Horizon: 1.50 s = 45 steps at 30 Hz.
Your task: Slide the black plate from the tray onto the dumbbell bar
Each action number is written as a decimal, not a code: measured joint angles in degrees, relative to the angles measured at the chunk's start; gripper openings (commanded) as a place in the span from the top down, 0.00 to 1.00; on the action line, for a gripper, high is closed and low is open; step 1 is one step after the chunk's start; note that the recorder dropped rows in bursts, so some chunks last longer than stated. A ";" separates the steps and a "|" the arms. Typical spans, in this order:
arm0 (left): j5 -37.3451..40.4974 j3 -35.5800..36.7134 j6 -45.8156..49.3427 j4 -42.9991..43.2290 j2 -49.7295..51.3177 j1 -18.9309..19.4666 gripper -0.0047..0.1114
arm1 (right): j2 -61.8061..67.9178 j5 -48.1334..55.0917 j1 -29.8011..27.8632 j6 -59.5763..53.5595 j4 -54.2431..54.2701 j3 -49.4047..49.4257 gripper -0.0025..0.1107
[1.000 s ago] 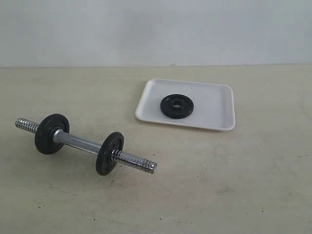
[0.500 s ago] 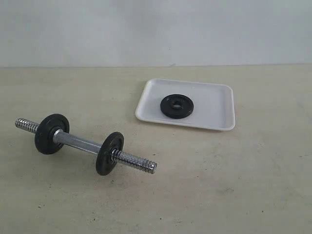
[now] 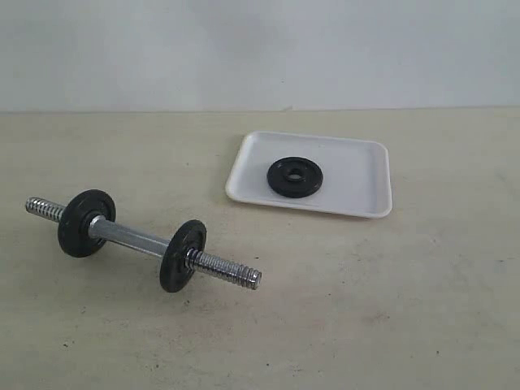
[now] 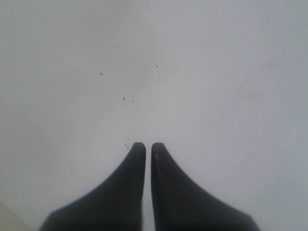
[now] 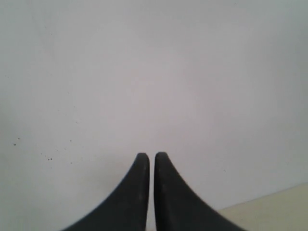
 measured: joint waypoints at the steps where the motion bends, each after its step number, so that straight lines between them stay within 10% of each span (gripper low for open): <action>1: 0.10 0.00 0.40 0.00 0.00 0.00 0.92 | 0.00 0.55 0.00 0.00 0.00 0.00 0.97; 11: 0.59 0.00 -9.45 8.05 0.00 0.00 0.92 | 0.00 6.64 0.00 0.41 0.00 0.00 0.97; 18: -24.07 -6.47 -32.06 77.98 0.00 0.00 0.92 | 0.00 7.23 0.00 1.38 0.00 0.00 0.97; 25: -31.01 -21.89 -35.60 104.19 17.68 0.00 0.92 | 0.00 9.00 0.00 1.49 0.00 0.00 0.97; 36: -16.85 -35.36 -41.27 110.56 43.00 0.00 0.92 | 0.00 9.82 0.00 1.49 0.00 0.00 0.97; 45: -12.70 -43.31 -66.38 110.80 62.29 -0.29 0.92 | 0.00 12.17 0.00 1.49 0.00 0.00 0.97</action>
